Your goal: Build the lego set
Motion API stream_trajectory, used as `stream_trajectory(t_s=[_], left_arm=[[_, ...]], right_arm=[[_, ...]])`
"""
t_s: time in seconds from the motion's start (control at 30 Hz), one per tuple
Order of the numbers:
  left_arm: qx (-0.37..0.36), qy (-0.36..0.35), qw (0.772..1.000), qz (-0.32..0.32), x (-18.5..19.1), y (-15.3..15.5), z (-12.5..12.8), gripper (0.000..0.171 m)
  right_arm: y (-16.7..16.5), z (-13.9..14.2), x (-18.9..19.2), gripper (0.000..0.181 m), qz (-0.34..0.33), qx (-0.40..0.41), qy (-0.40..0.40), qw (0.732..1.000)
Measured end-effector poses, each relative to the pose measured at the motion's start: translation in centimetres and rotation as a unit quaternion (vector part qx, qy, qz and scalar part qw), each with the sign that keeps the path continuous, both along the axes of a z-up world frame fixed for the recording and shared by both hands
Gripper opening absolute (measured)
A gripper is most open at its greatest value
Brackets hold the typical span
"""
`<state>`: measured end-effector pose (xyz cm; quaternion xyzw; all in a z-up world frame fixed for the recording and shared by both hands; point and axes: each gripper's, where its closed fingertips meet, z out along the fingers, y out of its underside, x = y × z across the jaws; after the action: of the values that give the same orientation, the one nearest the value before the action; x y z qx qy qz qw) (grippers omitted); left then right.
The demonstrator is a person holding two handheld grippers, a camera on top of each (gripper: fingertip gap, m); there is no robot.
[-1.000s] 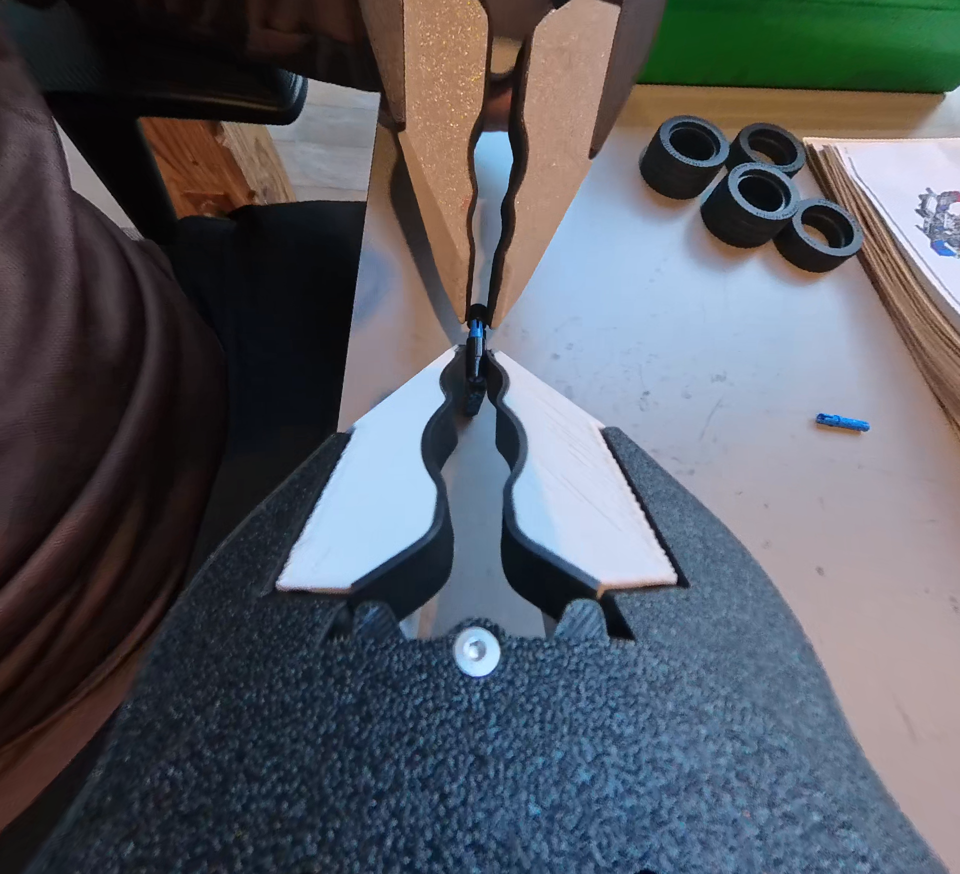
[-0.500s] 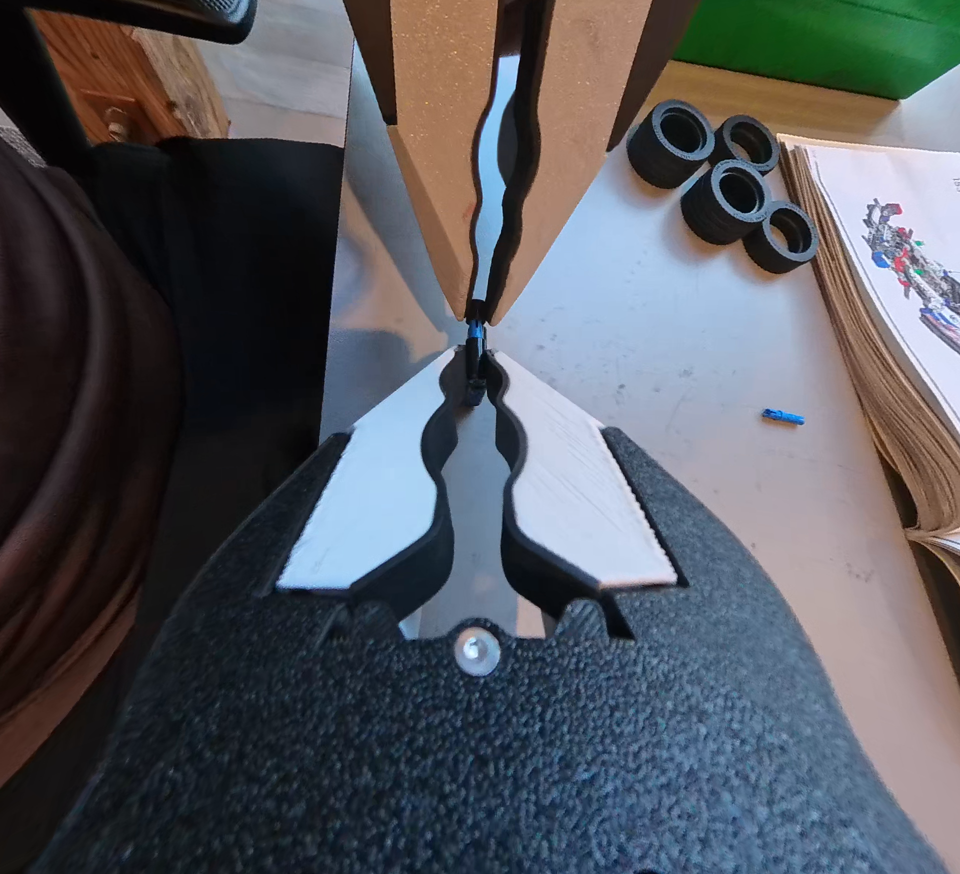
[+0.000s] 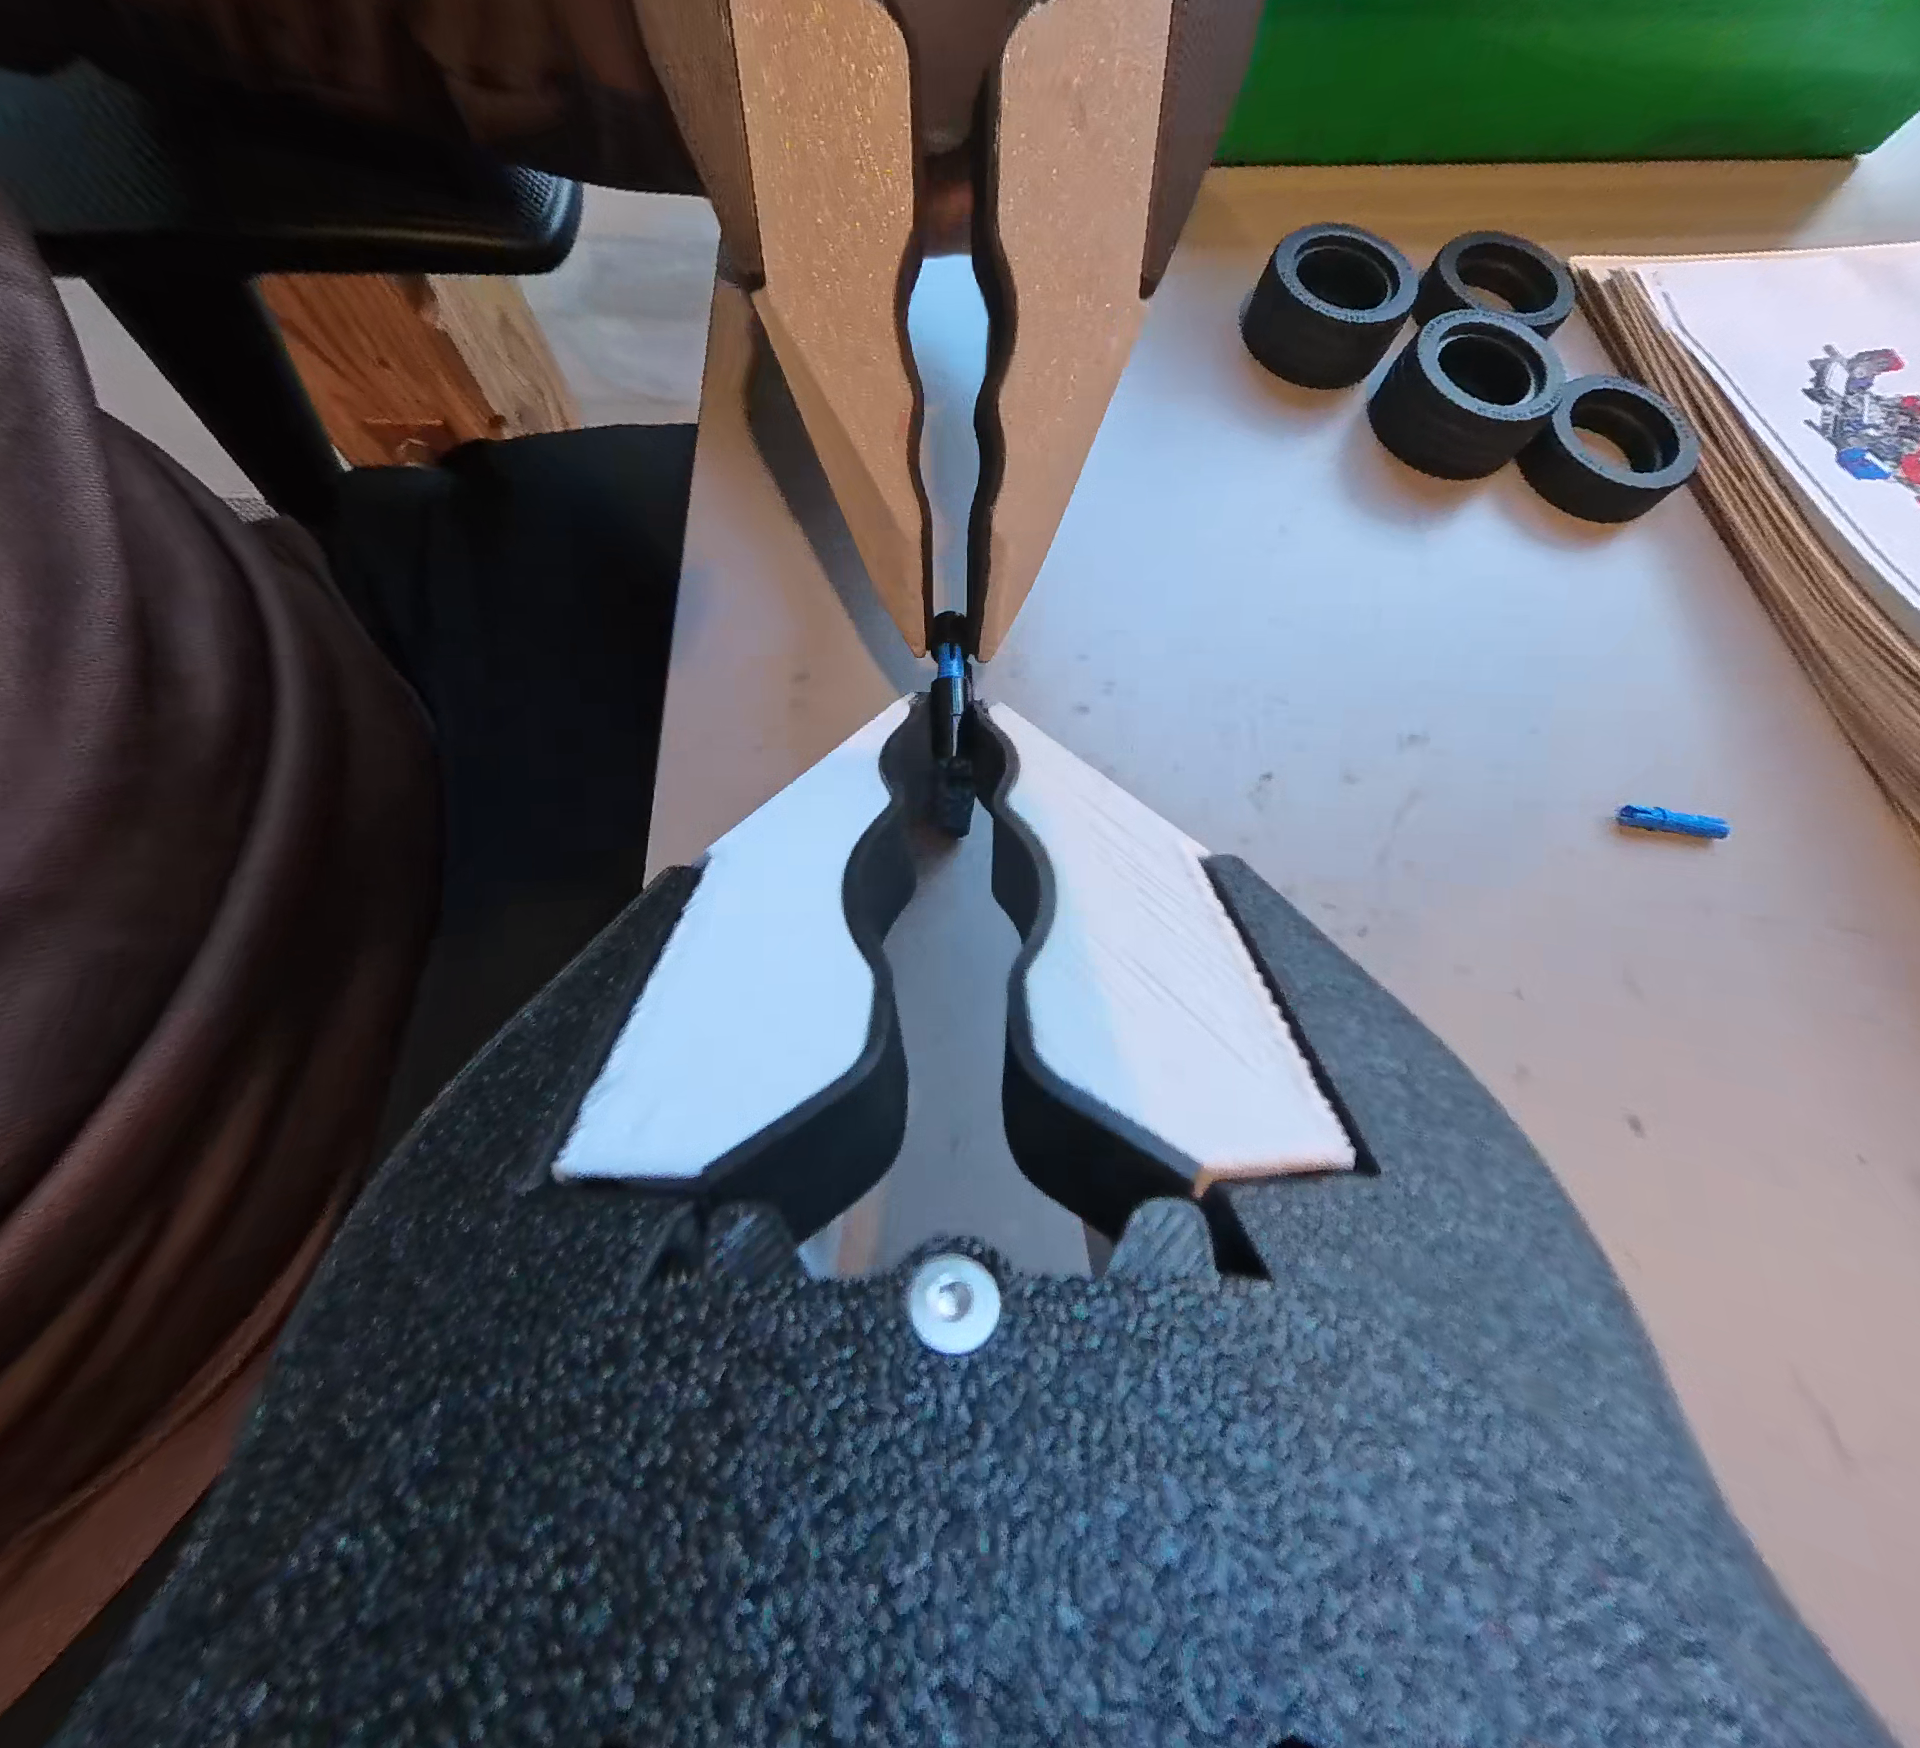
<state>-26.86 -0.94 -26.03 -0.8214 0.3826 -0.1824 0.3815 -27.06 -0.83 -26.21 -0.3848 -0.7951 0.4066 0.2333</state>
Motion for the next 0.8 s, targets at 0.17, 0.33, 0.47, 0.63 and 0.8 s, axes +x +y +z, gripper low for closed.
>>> stream_trajectory(t_s=[0.17,0.33,0.47,0.63,0.8], left_arm=[[0.003,-0.009,1.0,-0.003,-0.05,0.07,0.01,0.004],[-0.029,0.04,0.999,-0.006,0.04,-0.25,-0.06,0.004],[-0.038,0.047,0.998,0.004,-0.11,-0.03,-0.05,0.004],[-0.041,0.04,0.998,0.035,-0.35,0.36,-0.11,0.004],[-0.063,0.091,0.992,0.06,-0.44,0.14,-0.2,0.004]], right_arm=[[0.04,-0.02,-0.08,0.006,0.009,0.012,0.008,1.0],[-0.19,-0.08,-0.02,0.007,0.01,0.058,0.002,0.998],[0.02,-0.1,-0.2,0.006,0.002,0.071,-0.001,0.997],[0.37,-0.14,-0.44,0.006,-0.014,0.088,0.002,0.996],[0.28,-0.19,-0.43,0.007,-0.012,0.141,0.004,0.99]])
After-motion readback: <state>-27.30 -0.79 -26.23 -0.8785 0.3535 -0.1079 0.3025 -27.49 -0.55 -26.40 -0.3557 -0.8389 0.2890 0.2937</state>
